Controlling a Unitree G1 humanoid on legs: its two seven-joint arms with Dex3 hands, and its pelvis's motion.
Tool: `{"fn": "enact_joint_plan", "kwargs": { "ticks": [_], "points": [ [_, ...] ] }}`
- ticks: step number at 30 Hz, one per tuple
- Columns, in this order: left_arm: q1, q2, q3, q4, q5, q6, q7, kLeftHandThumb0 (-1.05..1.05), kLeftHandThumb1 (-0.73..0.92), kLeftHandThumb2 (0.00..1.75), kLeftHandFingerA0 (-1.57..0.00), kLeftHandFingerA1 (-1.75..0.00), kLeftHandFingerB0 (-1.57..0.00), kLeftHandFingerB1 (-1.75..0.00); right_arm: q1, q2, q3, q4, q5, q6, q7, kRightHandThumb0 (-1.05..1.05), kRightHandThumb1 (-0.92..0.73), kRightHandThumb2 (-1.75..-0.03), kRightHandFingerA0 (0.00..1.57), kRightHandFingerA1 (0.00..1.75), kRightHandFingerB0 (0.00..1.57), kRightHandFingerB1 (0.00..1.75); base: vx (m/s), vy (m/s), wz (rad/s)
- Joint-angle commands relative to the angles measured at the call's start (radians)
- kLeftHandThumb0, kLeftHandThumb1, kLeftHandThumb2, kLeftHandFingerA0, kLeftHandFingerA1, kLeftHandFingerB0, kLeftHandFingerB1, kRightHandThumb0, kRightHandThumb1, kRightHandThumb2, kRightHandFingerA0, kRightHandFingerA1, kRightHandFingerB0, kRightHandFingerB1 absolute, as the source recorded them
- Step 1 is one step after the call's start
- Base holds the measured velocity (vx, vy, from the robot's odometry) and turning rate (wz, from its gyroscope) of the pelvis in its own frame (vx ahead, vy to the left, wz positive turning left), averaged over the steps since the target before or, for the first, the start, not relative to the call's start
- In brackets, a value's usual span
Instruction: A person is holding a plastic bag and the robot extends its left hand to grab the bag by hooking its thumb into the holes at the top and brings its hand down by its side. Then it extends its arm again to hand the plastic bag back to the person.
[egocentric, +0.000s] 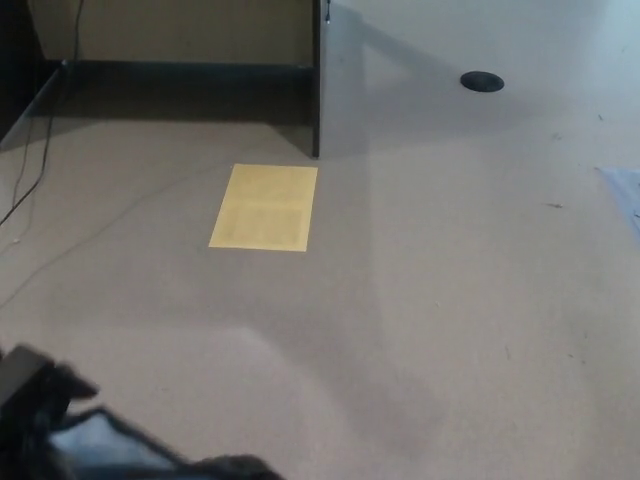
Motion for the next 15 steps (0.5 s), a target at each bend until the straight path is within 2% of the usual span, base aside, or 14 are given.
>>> {"fn": "enact_joint_plan", "kwargs": {
  "ticks": [1,2,4,6,7,8,9,10,11,12,13,14,15],
  "points": [
    [-0.151,0.023,-0.004,-0.068,0.045,0.051,-0.009,-0.16,0.6,1.02,-0.89,-1.63,-0.78,-1.23,-0.006,-0.014,-0.007,0.001,0.022,0.021,0.026,-0.52,-0.75,-0.63,0.58,0.47,0.53,0.39,0.0,0.0,0.0],
    [-0.175,0.023,-0.006,-0.07,0.04,0.053,-0.02,-0.13,0.59,1.01,-0.87,-1.65,-0.73,-1.3,-0.007,-0.015,-0.007,0.004,0.02,0.02,0.026,-0.53,-0.76,-0.63,0.59,0.47,0.53,0.39,0.0,0.0,0.0],
    [-0.259,0.017,-0.013,-0.094,0.013,0.07,-0.082,-0.15,0.61,0.99,-0.88,-1.67,-0.75,-1.31,-0.008,-0.017,-0.005,0.008,0.016,0.021,0.025,-0.53,-0.77,-0.63,0.56,0.46,0.53,0.39,0.0,0.0,0.0],
    [-0.35,-0.003,-0.019,-0.135,-0.006,0.122,-0.167,-0.18,0.61,1.0,-0.89,-1.69,-0.8,-1.25,-0.008,-0.018,-0.004,0.009,0.014,0.018,0.026,-0.53,-0.77,-0.63,0.55,0.45,0.53,0.39,0.0,0.0,0.0],
    [-0.391,-0.016,-0.026,-0.143,-0.007,0.141,-0.191,-0.16,0.51,1.02,-1.08,-1.6,-0.88,-1.26,-0.009,-0.021,-0.005,0.006,0.015,0.019,0.027,-0.54,-0.77,-0.63,0.55,0.45,0.54,0.39,0.0,0.0,0.0],
    [-0.426,-0.026,-0.032,-0.151,-0.012,0.157,-0.219,-0.14,0.56,1.02,-0.91,-1.68,-0.85,-1.25,-0.012,-0.021,-0.006,0.004,0.016,0.02,0.027,-0.53,-0.77,-0.63,0.55,0.45,0.55,0.38,0.0,0.0,0.0],
    [-0.458,-0.034,-0.038,-0.159,-0.019,0.171,-0.25,-0.14,0.56,1.02,-0.91,-1.68,-0.85,-1.25,-0.015,-0.02,-0.007,0.002,0.017,0.021,0.027,-0.53,-0.77,-0.63,0.55,0.45,0.55,0.38,0.0,0.0,0.0],
    [-0.494,-0.041,-0.047,-0.153,-0.016,0.179,-0.265,-0.14,0.51,1.03,-1.11,-1.55,-0.94,-1.2,-0.019,-0.021,-0.008,0.002,0.018,0.021,0.026,-0.53,-0.77,-0.63,0.55,0.45,0.54,0.39,0.0,0.0,0.0],
    [-0.543,-0.054,-0.063,-0.136,-0.01,0.184,-0.273,-0.13,0.6,0.97,-0.98,-1.65,-0.86,-1.22,-0.021,-0.023,-0.009,0.001,0.018,0.029,0.03,-0.54,-0.77,-0.63,0.55,0.45,0.53,0.38,0.0,0.0,0.0],
    [-0.603,-0.077,-0.085,-0.101,0.008,0.198,-0.269,-0.12,0.52,0.94,-1.08,-1.64,-0.9,-1.19,-0.021,-0.023,-0.011,0.0,0.022,0.028,0.034,-0.53,-0.77,-0.63,0.56,0.45,0.54,0.38,0.0,0.0,0.0],
    [-0.664,-0.103,-0.108,-0.058,0.032,0.216,-0.256,-0.12,0.52,0.94,-1.08,-1.64,-0.9,-1.19,-0.019,-0.023,-0.015,-0.001,0.027,0.023,0.037,-0.53,-0.77,-0.63,0.56,0.45,0.54,0.38,0.0,0.0,0.0],
    [-0.695,-0.109,-0.121,-0.027,0.033,0.209,-0.251,-0.19,0.61,0.73,-1.06,-1.63,-0.87,-1.05,-0.017,-0.023,-0.015,-0.006,0.027,0.025,0.038,-0.53,-0.76,-0.63,0.53,0.44,0.54,0.39,0.0,0.0,0.0],
    [-0.733,-0.119,-0.138,0.005,0.031,0.202,-0.252,-0.23,0.65,0.64,-0.98,-1.67,-0.82,-0.94,-0.017,-0.024,-0.016,-0.008,0.027,0.024,0.038,-0.53,-0.76,-0.63,0.53,0.44,0.54,0.39,0.0,0.0,0.0]
  ]
}}
